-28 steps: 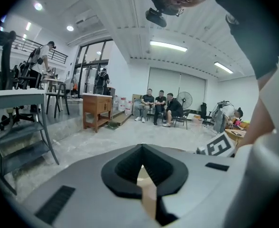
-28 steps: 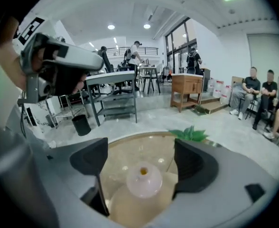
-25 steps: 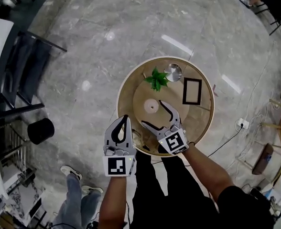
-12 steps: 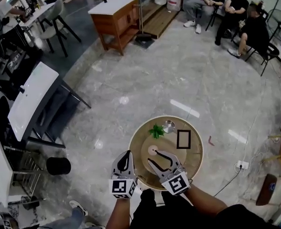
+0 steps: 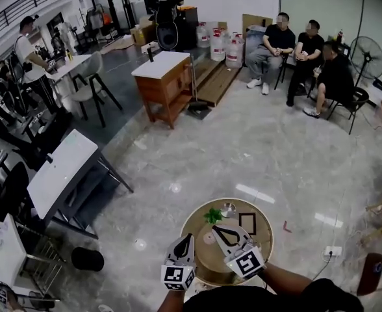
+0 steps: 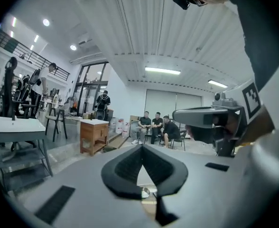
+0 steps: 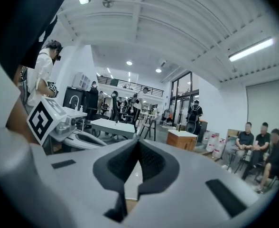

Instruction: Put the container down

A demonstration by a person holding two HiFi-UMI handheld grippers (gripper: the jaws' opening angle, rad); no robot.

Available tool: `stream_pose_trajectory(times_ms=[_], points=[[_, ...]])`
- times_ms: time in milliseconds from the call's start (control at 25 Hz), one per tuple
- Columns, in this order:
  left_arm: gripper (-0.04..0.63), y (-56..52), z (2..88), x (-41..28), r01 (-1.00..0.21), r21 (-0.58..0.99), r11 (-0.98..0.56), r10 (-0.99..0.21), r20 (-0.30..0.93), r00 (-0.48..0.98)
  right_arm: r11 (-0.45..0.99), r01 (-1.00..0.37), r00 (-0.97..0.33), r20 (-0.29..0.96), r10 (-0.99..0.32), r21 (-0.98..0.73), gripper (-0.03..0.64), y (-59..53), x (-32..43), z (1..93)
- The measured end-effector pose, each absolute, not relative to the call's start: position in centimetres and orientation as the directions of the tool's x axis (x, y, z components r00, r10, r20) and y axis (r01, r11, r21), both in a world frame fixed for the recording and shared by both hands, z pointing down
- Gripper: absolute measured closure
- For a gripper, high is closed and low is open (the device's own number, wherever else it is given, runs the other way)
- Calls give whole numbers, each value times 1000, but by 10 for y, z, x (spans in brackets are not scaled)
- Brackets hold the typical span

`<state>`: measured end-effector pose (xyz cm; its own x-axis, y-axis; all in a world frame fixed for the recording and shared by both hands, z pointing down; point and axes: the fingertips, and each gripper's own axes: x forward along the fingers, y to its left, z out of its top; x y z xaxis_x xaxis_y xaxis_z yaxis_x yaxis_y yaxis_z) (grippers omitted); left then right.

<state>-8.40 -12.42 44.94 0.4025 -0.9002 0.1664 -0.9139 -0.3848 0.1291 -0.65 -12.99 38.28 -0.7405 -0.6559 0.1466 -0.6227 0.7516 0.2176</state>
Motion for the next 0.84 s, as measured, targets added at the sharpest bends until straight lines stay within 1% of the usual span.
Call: stream_pose_trajectory(times_ms=[120,280,400,560,640,840], points=[[600,-126,433,-66,-898,145,-414,-891,139,433,711,-664,-708,113,-698,232,618,-129,12,369],[600,-145,390,-49,-874,42,-484,-871,72,486,669,-707,-677,51,-734,229,618,-133,23,349],[600,-151,370,-46,-866,7,-501,-863,67,500,656,-722,-673,-1,-740,219,618,-136,23,338],[600,-147,361,-49,-872,6,-489,-870,64,488,634,-747,-649,-11,-761,201,618,-135,30,330],[600,-143,363,-51,-877,1,-481,-875,62,480,625,-752,-637,12,-771,211,618,-133,34,331],[600,-136,376,-55,-887,16,-462,-884,73,462,611,-773,-618,15,-786,167,618,-135,45,357]])
